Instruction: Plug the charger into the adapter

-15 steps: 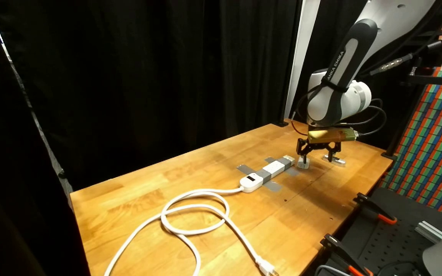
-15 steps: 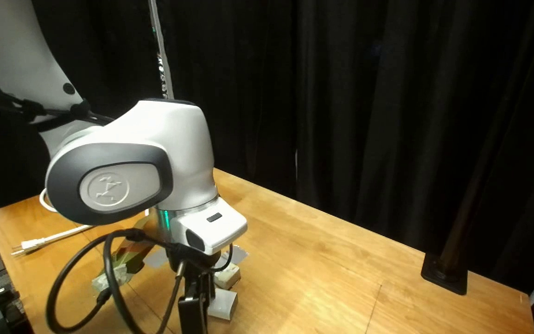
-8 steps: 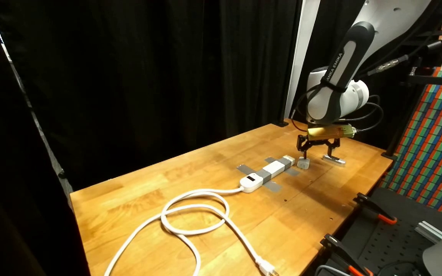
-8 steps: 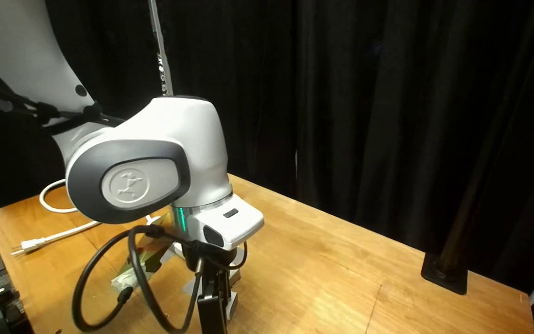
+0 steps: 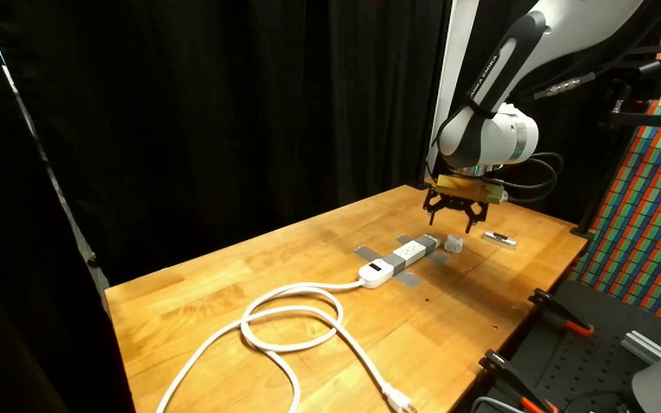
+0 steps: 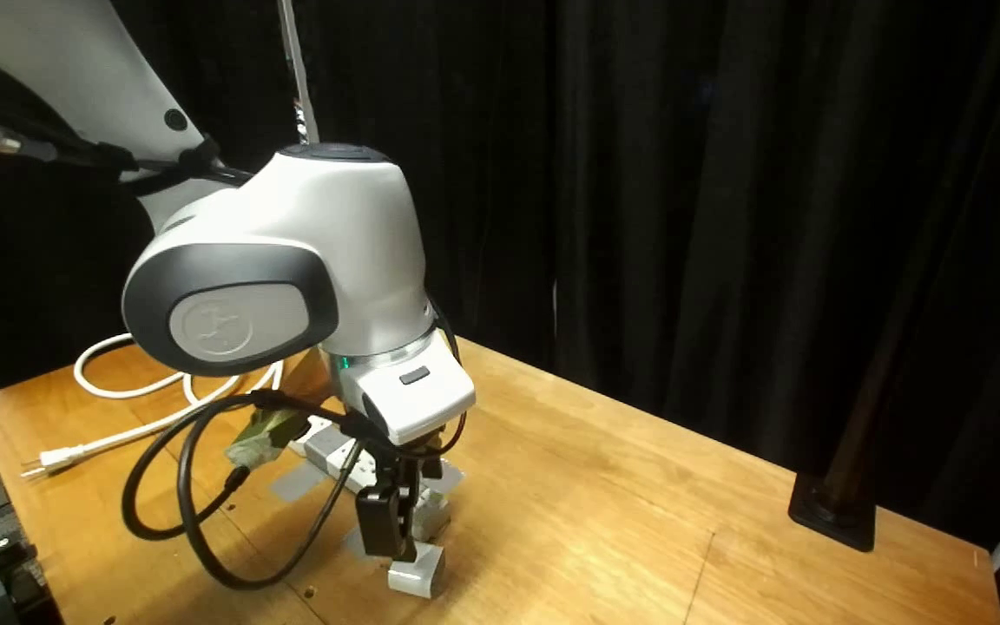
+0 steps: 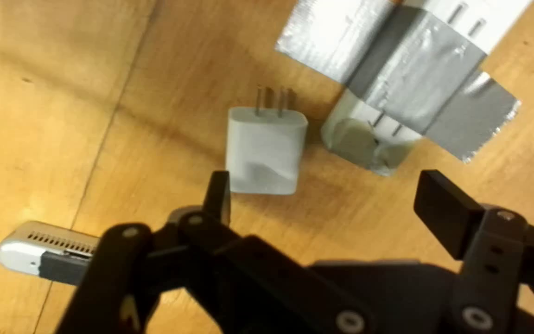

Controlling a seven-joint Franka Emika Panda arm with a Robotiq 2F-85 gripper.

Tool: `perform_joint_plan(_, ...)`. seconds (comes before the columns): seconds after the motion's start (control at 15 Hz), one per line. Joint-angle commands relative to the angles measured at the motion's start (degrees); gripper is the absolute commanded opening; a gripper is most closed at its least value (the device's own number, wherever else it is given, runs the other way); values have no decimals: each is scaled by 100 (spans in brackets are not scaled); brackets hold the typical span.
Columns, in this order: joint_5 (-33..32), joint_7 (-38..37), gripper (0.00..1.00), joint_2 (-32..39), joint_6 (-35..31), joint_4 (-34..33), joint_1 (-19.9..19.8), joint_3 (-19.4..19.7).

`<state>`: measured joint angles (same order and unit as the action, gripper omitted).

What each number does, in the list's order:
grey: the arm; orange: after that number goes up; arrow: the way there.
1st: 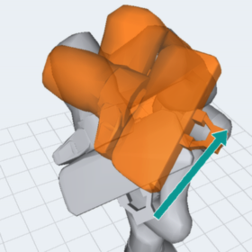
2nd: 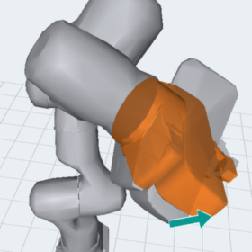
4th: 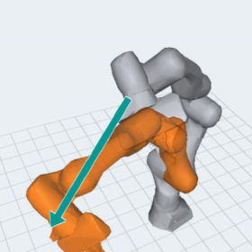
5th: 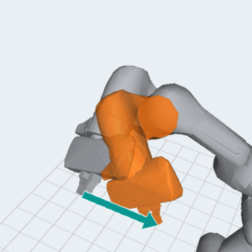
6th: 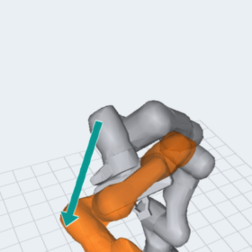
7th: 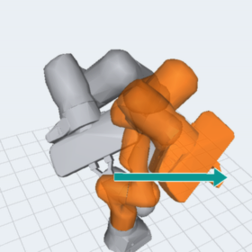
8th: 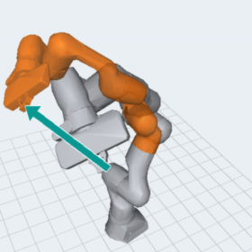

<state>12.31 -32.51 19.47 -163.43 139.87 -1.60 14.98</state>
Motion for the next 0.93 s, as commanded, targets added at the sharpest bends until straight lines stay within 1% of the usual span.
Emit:
perform_joint_plan(0.0,484,-171,100,136,-921,3,-118,-117)
perform_joint_plan(0.07,421,-261,100,260,-1007,-45,-16,27)
perform_joint_plan(0.13,269,-428,100,416,-1156,-44,183,272)
perform_joint_plan(0.33,-163,-721,100,795,-873,-107,731,926)
perform_joint_plan(0.4,-154,-626,100,858,-701,-136,765,950)
perform_joint_plan(0.47,-206,-673,100,947,-653,-145,890,1055)
perform_joint_plan(0.53,-207,-598,100,961,-566,-140,894,1009)
perform_joint_plan(0.6,-194,-579,100,991,-596,-127,926,991)
perform_joint_plan(0.73,-122,-481,100,987,-736,-89,872,809)
perform_joint_plan(0.87,-95,-439,100,992,-947,-72,858,717)
